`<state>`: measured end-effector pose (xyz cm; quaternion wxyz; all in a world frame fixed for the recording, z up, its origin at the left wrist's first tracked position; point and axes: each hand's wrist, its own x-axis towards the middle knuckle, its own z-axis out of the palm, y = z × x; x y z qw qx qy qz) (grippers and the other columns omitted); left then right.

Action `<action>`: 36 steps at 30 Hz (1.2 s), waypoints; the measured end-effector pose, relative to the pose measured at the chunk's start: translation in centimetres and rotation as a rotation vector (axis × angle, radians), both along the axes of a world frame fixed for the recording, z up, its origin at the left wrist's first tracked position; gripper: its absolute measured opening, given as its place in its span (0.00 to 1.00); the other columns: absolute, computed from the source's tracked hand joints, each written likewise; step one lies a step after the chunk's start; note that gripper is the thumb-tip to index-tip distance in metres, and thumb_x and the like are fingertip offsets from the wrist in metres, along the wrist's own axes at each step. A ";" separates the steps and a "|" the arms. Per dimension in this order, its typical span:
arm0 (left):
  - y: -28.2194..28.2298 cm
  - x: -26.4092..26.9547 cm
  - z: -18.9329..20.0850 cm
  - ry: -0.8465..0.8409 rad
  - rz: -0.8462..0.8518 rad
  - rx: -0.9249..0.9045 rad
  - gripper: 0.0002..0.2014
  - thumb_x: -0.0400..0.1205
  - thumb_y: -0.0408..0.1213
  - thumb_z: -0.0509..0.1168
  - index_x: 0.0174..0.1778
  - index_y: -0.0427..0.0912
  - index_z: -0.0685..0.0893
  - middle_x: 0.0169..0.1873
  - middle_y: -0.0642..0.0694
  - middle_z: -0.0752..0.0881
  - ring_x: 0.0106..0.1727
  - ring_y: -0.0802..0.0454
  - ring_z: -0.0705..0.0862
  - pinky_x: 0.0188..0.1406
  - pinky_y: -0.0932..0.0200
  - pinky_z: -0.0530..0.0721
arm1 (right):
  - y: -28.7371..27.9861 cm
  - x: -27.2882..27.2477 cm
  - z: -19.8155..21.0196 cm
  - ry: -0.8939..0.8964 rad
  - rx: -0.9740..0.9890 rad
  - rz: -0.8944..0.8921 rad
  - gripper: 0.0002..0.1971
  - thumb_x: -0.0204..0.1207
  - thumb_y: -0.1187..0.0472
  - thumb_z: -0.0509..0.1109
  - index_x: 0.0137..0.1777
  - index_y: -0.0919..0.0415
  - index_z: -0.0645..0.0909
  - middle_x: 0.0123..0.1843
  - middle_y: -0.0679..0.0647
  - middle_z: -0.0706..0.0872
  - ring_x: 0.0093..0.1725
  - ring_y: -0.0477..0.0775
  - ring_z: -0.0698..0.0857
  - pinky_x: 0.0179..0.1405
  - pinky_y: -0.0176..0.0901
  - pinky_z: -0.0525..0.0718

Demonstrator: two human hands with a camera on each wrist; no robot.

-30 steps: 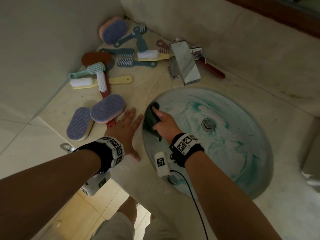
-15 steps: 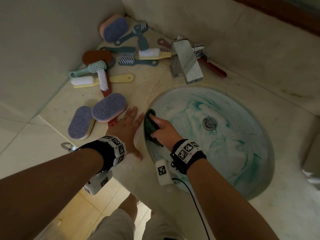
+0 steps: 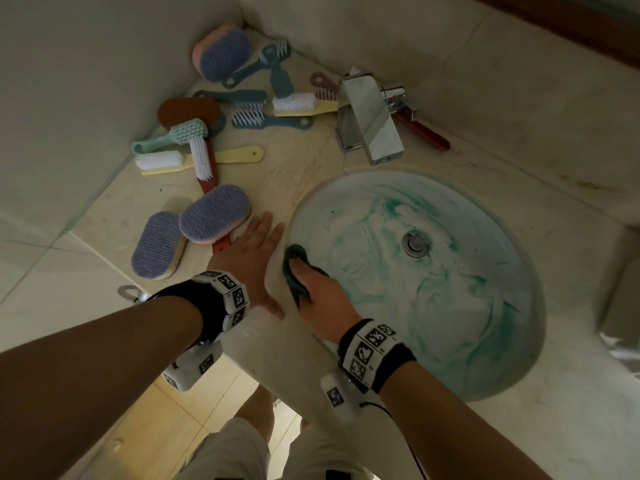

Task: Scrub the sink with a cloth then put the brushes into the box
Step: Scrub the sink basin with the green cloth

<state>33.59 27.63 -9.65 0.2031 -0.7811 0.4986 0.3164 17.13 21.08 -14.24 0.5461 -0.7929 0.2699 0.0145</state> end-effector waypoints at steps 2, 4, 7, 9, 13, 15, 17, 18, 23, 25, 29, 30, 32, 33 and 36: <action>-0.1 -0.2 0.2 -0.019 -0.004 -0.008 0.78 0.51 0.77 0.72 0.80 0.47 0.25 0.80 0.49 0.25 0.83 0.51 0.31 0.82 0.42 0.45 | -0.5 1.3 0.1 -0.011 -0.016 -0.068 0.31 0.80 0.72 0.63 0.83 0.61 0.63 0.81 0.61 0.69 0.80 0.58 0.69 0.83 0.48 0.61; -0.1 -0.3 0.3 -0.025 -0.003 -0.019 0.78 0.52 0.77 0.72 0.81 0.46 0.26 0.80 0.49 0.25 0.83 0.51 0.32 0.81 0.44 0.44 | -1.8 3.3 0.5 0.005 -0.041 -0.163 0.31 0.81 0.70 0.62 0.84 0.58 0.61 0.81 0.62 0.69 0.79 0.61 0.69 0.83 0.50 0.61; -0.1 -0.3 0.3 -0.009 0.011 -0.020 0.78 0.52 0.77 0.73 0.81 0.47 0.25 0.80 0.50 0.25 0.83 0.52 0.31 0.81 0.45 0.43 | -4.4 5.7 1.2 0.081 0.117 -0.304 0.32 0.82 0.72 0.58 0.85 0.55 0.59 0.82 0.60 0.68 0.79 0.59 0.69 0.76 0.36 0.61; -0.1 -0.3 0.2 -0.015 0.006 -0.019 0.78 0.51 0.77 0.72 0.81 0.47 0.25 0.80 0.50 0.25 0.83 0.52 0.31 0.81 0.44 0.43 | -5.1 6.1 1.2 0.084 0.157 -0.341 0.32 0.81 0.74 0.56 0.85 0.54 0.59 0.82 0.59 0.68 0.79 0.58 0.69 0.76 0.36 0.63; -0.1 -0.2 0.3 -0.016 0.009 -0.017 0.78 0.51 0.77 0.73 0.81 0.47 0.26 0.80 0.50 0.25 0.83 0.52 0.32 0.81 0.44 0.43 | -3.3 4.5 0.8 0.011 0.082 -0.216 0.30 0.80 0.75 0.59 0.82 0.58 0.66 0.82 0.59 0.69 0.80 0.58 0.68 0.82 0.44 0.63; 0.0 -0.3 0.3 -0.020 0.008 -0.011 0.78 0.51 0.77 0.73 0.81 0.47 0.26 0.80 0.50 0.24 0.83 0.53 0.32 0.81 0.42 0.44 | -2.1 3.0 0.2 -0.022 0.029 -0.135 0.29 0.79 0.76 0.61 0.80 0.62 0.69 0.80 0.61 0.71 0.79 0.58 0.70 0.82 0.41 0.62; 0.0 -0.3 0.3 -0.021 0.007 -0.001 0.79 0.51 0.77 0.73 0.81 0.47 0.25 0.80 0.50 0.24 0.83 0.53 0.32 0.81 0.42 0.44 | -1.5 1.9 -0.4 -0.020 0.002 -0.071 0.28 0.78 0.77 0.61 0.79 0.65 0.70 0.79 0.62 0.72 0.78 0.59 0.71 0.80 0.35 0.58; -0.1 -0.3 0.3 -0.024 0.006 -0.001 0.79 0.51 0.77 0.73 0.80 0.47 0.25 0.80 0.50 0.24 0.83 0.52 0.31 0.81 0.43 0.43 | -1.4 1.8 -0.8 -0.022 0.012 -0.066 0.28 0.78 0.77 0.61 0.79 0.65 0.70 0.78 0.62 0.73 0.78 0.59 0.71 0.80 0.34 0.58; -0.2 -0.3 0.3 -0.029 -0.002 -0.003 0.79 0.51 0.77 0.72 0.80 0.46 0.25 0.80 0.49 0.25 0.83 0.52 0.31 0.81 0.45 0.42 | -3.2 4.4 -0.4 0.070 0.054 -0.146 0.35 0.79 0.70 0.60 0.85 0.53 0.57 0.83 0.60 0.66 0.80 0.61 0.67 0.82 0.53 0.63; -0.3 -0.4 0.3 -0.025 -0.002 0.002 0.78 0.52 0.76 0.73 0.80 0.46 0.25 0.80 0.49 0.25 0.83 0.51 0.31 0.81 0.44 0.43 | -4.8 5.5 0.4 0.105 0.180 -0.249 0.38 0.79 0.74 0.58 0.86 0.51 0.52 0.84 0.59 0.63 0.81 0.60 0.66 0.82 0.48 0.62; -0.4 0.0 0.1 -0.020 0.007 0.002 0.79 0.50 0.78 0.72 0.80 0.47 0.24 0.80 0.50 0.24 0.83 0.52 0.32 0.82 0.38 0.47 | -6.0 6.3 0.9 0.092 0.328 -0.383 0.40 0.77 0.77 0.55 0.86 0.46 0.54 0.84 0.57 0.64 0.80 0.58 0.67 0.80 0.48 0.66; -0.3 0.0 0.0 -0.019 0.004 0.003 0.79 0.49 0.78 0.72 0.80 0.48 0.24 0.80 0.50 0.25 0.83 0.52 0.32 0.82 0.36 0.49 | -5.8 6.2 0.9 0.092 0.327 -0.368 0.40 0.76 0.77 0.55 0.86 0.47 0.54 0.84 0.57 0.64 0.80 0.58 0.67 0.80 0.49 0.67; -0.2 0.0 -0.1 -0.023 -0.003 0.005 0.79 0.49 0.78 0.71 0.80 0.47 0.25 0.80 0.50 0.25 0.83 0.51 0.32 0.82 0.35 0.50 | -5.1 5.6 0.8 0.110 0.301 -0.307 0.39 0.77 0.76 0.55 0.85 0.47 0.57 0.83 0.57 0.66 0.79 0.59 0.69 0.79 0.47 0.69; -0.2 0.0 -0.1 -0.028 -0.006 0.007 0.79 0.49 0.78 0.71 0.80 0.47 0.25 0.80 0.50 0.25 0.83 0.51 0.32 0.82 0.36 0.51 | -4.9 5.1 0.6 0.120 0.277 -0.254 0.38 0.77 0.76 0.56 0.85 0.47 0.58 0.82 0.58 0.67 0.78 0.59 0.69 0.78 0.45 0.69; -0.2 0.1 -0.1 -0.034 -0.012 0.003 0.80 0.49 0.79 0.71 0.80 0.47 0.25 0.80 0.49 0.25 0.83 0.51 0.31 0.82 0.36 0.51 | -4.1 2.7 -0.3 0.106 0.253 -0.056 0.36 0.77 0.78 0.58 0.83 0.51 0.63 0.81 0.59 0.69 0.78 0.58 0.70 0.79 0.41 0.66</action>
